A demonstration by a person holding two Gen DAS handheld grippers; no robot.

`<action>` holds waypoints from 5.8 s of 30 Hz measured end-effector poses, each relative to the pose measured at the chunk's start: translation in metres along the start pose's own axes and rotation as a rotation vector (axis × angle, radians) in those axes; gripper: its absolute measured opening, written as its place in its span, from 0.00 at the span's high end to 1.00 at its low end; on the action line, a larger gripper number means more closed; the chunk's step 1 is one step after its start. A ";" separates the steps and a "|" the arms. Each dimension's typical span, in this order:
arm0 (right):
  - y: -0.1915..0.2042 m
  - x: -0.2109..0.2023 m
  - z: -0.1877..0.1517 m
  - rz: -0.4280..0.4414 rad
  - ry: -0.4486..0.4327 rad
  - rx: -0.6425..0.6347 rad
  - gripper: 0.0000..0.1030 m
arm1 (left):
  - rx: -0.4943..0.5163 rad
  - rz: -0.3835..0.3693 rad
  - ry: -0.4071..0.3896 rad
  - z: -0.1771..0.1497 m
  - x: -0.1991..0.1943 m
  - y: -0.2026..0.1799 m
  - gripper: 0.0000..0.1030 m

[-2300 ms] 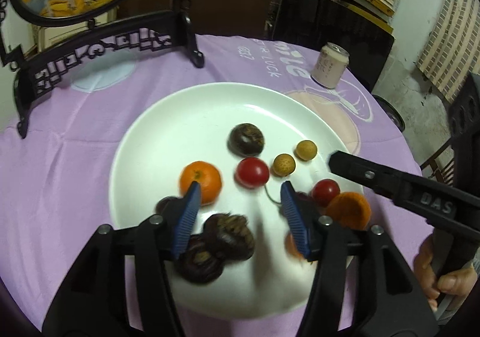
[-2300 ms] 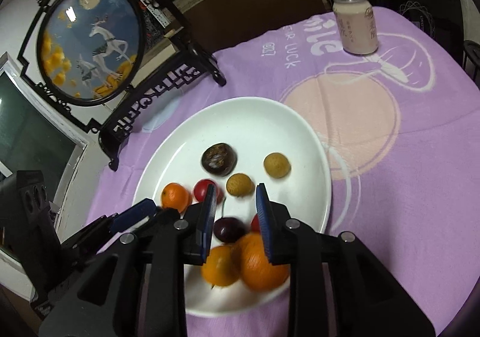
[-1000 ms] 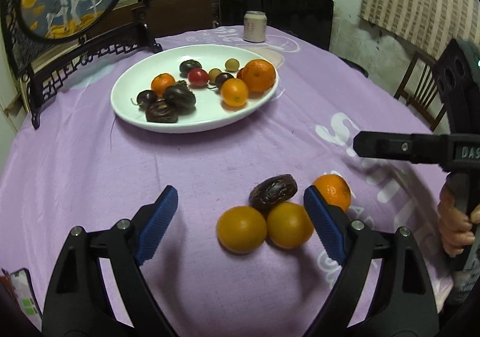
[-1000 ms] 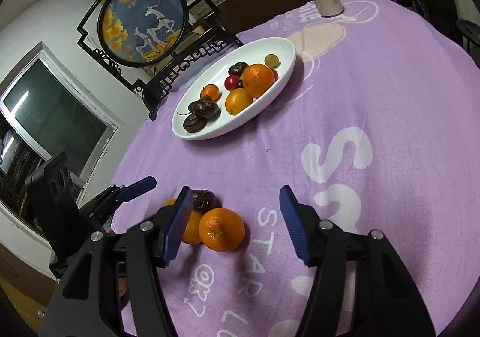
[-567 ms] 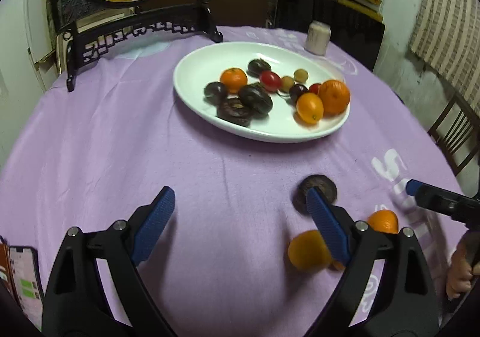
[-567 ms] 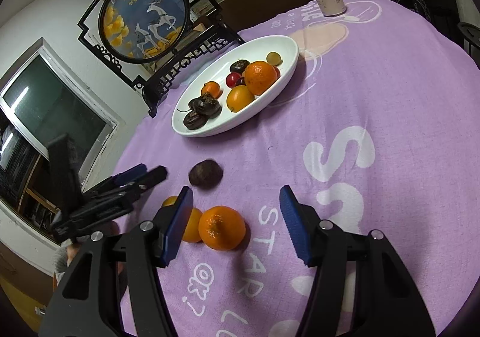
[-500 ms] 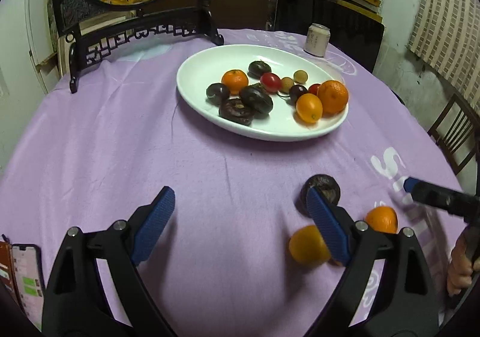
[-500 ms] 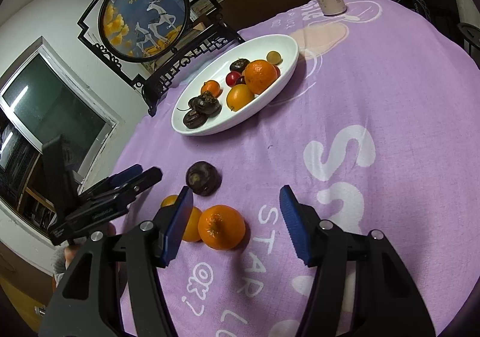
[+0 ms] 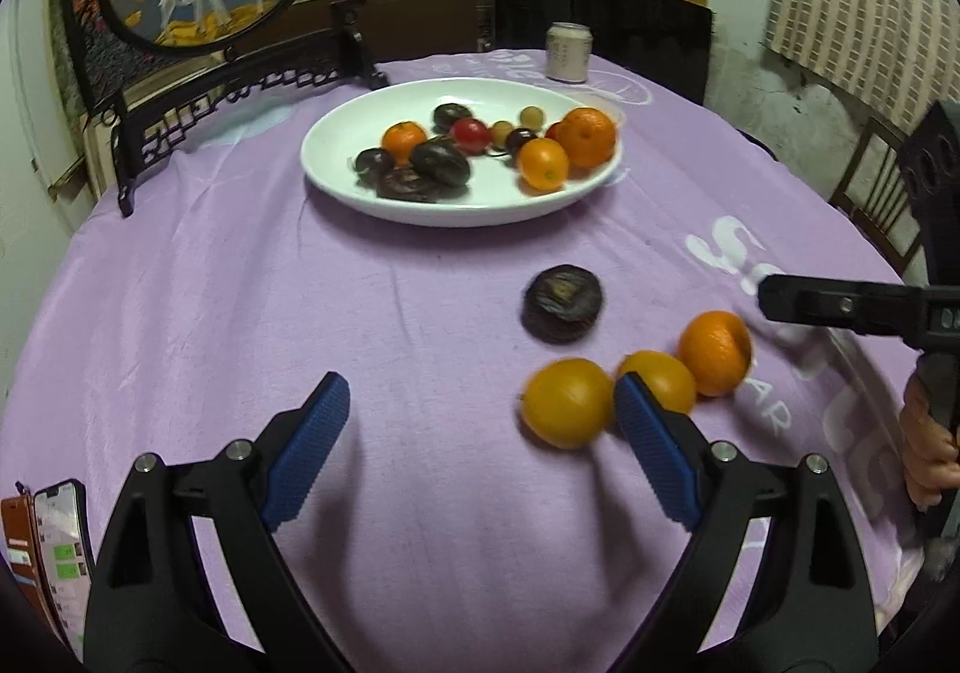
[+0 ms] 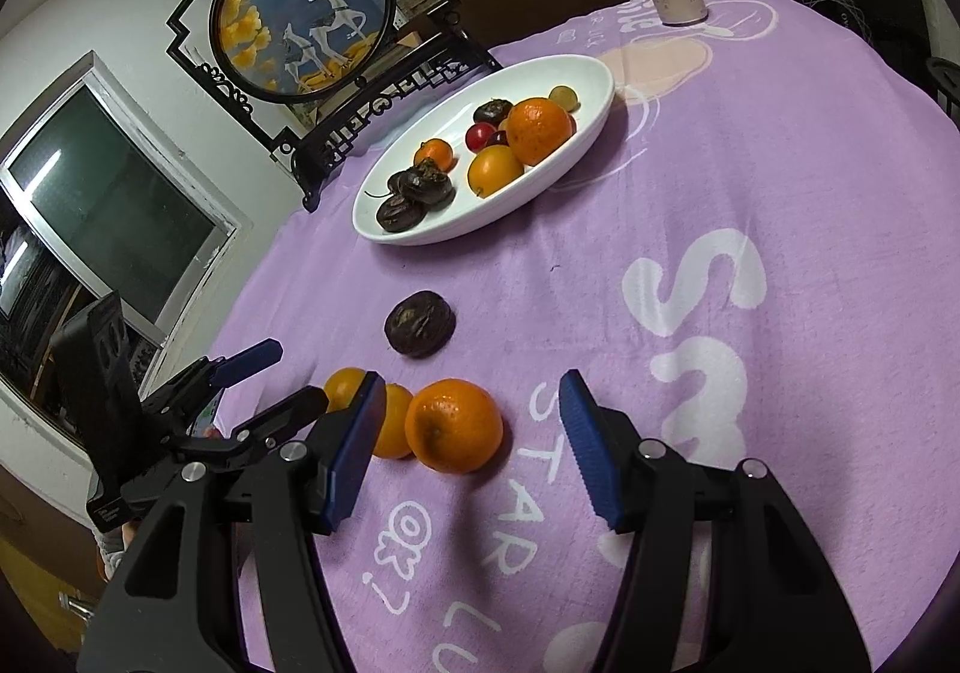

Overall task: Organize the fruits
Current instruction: 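Grasp a yellow orange with the left tool while the right tool grasps a mandarin, then release the yellow orange and mandarin onto the plate with both tools, then grasp the last mangosteen with the left tool while the right tool grasps an orange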

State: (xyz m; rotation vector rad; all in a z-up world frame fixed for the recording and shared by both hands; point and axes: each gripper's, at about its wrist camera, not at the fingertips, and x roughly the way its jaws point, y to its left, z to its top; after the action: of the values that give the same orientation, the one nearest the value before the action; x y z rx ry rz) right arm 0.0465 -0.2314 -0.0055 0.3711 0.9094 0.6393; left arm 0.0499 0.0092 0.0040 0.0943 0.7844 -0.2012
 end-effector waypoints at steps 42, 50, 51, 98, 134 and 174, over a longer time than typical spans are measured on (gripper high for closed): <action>-0.002 0.015 -0.007 -0.032 0.031 -0.004 0.61 | 0.075 -0.036 0.074 -0.001 0.027 -0.015 0.64; -0.004 0.004 0.013 -0.014 -0.018 0.022 0.61 | -0.049 0.003 0.006 0.033 0.011 0.019 0.64; -0.002 0.004 0.021 -0.014 -0.019 0.021 0.61 | -0.060 0.007 0.004 0.041 0.011 0.023 0.64; 0.054 0.114 0.115 -0.104 0.038 -0.184 0.52 | -0.150 0.194 -0.072 0.160 0.120 0.085 0.28; 0.069 0.032 -0.021 -0.161 0.014 -0.282 0.40 | -0.203 0.266 -0.041 0.018 0.003 0.053 0.03; 0.009 -0.011 -0.003 -0.177 -0.123 -0.024 0.64 | -0.051 0.077 0.063 0.033 0.052 -0.024 0.02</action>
State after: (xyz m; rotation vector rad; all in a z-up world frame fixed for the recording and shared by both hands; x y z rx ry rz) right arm 0.0364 -0.2315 0.0044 0.3019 0.8063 0.4594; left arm 0.1033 -0.0272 -0.0096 0.0826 0.8470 -0.1059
